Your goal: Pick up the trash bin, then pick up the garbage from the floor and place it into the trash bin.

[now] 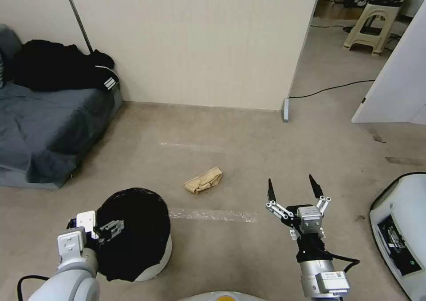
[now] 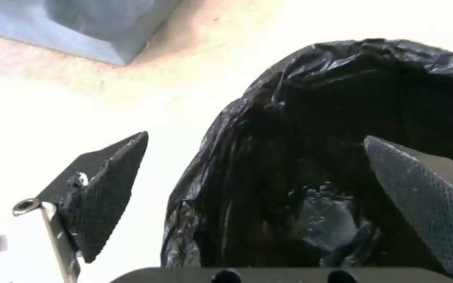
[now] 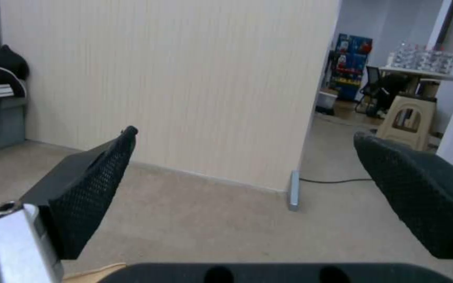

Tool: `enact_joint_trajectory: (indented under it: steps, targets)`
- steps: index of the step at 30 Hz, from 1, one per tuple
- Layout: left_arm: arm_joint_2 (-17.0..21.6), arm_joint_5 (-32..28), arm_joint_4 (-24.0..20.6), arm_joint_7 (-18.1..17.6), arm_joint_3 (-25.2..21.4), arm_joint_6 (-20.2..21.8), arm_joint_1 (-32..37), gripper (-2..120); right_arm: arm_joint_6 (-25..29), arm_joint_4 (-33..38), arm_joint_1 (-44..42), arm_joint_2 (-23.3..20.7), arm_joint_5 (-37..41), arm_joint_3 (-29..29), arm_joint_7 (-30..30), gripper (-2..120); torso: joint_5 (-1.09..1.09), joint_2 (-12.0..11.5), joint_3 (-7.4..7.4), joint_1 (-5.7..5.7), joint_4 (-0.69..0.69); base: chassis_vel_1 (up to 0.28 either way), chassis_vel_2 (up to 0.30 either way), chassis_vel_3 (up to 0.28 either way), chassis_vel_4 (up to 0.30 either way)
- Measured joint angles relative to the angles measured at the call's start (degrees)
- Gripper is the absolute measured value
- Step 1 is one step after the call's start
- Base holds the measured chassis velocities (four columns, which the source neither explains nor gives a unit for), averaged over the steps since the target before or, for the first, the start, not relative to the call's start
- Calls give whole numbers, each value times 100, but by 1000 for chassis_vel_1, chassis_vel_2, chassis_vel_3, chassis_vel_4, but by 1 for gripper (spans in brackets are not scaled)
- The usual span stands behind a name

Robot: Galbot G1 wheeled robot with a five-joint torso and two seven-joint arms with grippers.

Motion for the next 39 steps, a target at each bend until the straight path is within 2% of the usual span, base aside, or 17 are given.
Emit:
enact_joint_trajectory:
  steps: [17,21,26,29,36,37,39]
  targets:
    - [52,134,1450,77,-370,-2,-382,100,-11,-74,16,0,18,14,-9,100,0,0,0,0,0,0,0,0,0]
    - [64,100,1582,169,-387,-2,-410,98,-11,-75,14,0,17,11,-15,100,2,0,0,0,0,0,0,0,0]
    - [44,-5,1561,286,-357,-13,-370,83,-8,-75,6,0,2,9,-21,100,11,0,-1,0,2,0,0,0,0]
    - [28,-38,1522,292,-314,-15,-350,78,-8,-71,5,0,-18,3,-2,100,9,1,-1,0,2,0,0,0,0]
    - [0,-100,1469,290,-237,-19,-317,57,-78,-5,21,0,-175,-7,260,100,5,1,-1,0,0,0,0,0,0]
    - [0,-100,1469,290,-237,-19,-317,57,-78,-5,21,0,-175,-7,260,100,5,1,-1,0,0,0,0,0,0]
    - [-7,-101,1466,287,-218,-20,-303,47,-95,6,71,0,-349,19,456,100,5,2,-1,0,0,0,0,0,0]
